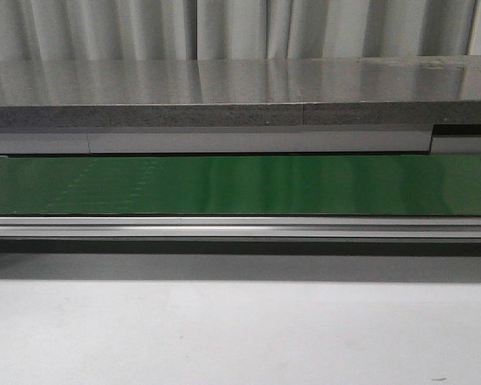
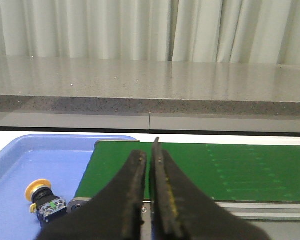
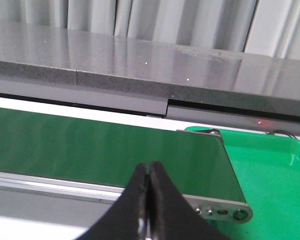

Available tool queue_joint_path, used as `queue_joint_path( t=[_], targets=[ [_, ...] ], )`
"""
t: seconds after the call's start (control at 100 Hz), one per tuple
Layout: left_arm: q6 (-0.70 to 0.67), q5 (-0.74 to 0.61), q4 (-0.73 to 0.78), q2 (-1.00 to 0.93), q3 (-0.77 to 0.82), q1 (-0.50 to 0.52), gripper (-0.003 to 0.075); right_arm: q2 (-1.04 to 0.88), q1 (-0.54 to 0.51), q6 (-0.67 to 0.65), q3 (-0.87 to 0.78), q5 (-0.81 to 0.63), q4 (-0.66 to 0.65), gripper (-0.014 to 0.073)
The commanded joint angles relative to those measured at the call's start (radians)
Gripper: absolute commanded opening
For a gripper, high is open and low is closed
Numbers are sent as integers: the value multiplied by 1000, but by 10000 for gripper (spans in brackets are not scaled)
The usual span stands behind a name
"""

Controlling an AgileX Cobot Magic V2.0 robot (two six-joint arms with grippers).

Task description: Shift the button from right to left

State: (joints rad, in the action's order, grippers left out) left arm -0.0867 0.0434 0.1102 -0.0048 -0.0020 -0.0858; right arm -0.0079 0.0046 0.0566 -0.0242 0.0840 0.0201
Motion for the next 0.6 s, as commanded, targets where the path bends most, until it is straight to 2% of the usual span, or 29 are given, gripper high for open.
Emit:
queue_joint_path(
  t=[0.0, 0.59],
  targets=[
    [-9, -81, -8, -36, 42, 2, 5, -18, -10, -5, 3, -108, -10, -68],
    [-9, -81, -8, -36, 42, 2, 5, -18, -10, -7, -5, -90, -12, -68]
  ],
)
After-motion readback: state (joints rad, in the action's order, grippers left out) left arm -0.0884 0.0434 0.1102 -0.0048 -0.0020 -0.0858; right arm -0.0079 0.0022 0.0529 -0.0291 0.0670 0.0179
